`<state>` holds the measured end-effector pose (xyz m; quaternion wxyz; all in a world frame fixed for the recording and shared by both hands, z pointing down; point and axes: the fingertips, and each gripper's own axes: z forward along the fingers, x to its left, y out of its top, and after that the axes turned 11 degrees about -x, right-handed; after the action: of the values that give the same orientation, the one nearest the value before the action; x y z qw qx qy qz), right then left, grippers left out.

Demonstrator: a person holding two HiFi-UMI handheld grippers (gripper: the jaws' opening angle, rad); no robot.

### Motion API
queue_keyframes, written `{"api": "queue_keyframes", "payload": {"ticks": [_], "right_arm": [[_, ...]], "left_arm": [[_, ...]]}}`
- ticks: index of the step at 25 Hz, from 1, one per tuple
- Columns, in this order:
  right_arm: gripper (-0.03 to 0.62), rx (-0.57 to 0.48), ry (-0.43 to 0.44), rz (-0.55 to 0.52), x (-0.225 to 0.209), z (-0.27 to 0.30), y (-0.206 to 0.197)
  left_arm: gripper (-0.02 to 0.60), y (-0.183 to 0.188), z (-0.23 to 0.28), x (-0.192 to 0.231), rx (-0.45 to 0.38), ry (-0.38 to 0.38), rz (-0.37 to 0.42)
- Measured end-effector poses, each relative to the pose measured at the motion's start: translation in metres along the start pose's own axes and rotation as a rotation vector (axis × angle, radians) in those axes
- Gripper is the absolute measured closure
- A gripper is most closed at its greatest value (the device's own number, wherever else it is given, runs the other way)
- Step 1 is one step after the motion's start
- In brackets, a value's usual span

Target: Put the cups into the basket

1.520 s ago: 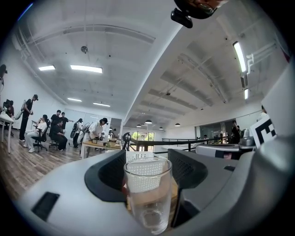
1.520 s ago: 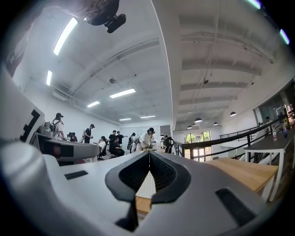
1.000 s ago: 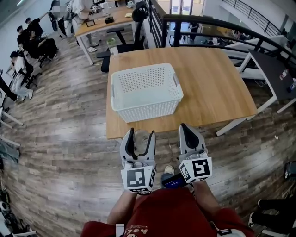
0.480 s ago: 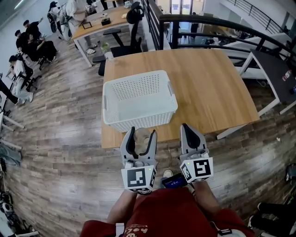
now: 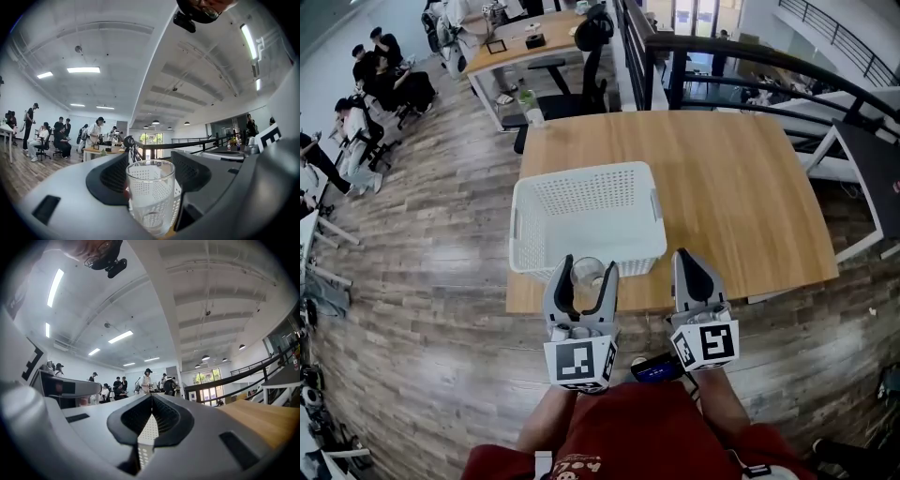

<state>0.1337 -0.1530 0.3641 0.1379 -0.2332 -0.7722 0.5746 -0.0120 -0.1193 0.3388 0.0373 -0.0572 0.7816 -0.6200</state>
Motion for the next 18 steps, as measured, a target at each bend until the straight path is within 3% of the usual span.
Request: {"api": "queue_keyframes", "payload": {"ticks": [10, 18], "right_arm": [[0.583, -0.05, 0.031, 0.01, -0.011, 0.05, 0.007], [0.583, -0.083, 0.0, -0.03, -0.008, 0.102, 0.007]], "left_arm": [[0.29, 0.009, 0.042, 0.033, 0.009, 0.055, -0.034], [0.29, 0.003, 0.083, 0.066, 0.004, 0.001, -0.04]]}}
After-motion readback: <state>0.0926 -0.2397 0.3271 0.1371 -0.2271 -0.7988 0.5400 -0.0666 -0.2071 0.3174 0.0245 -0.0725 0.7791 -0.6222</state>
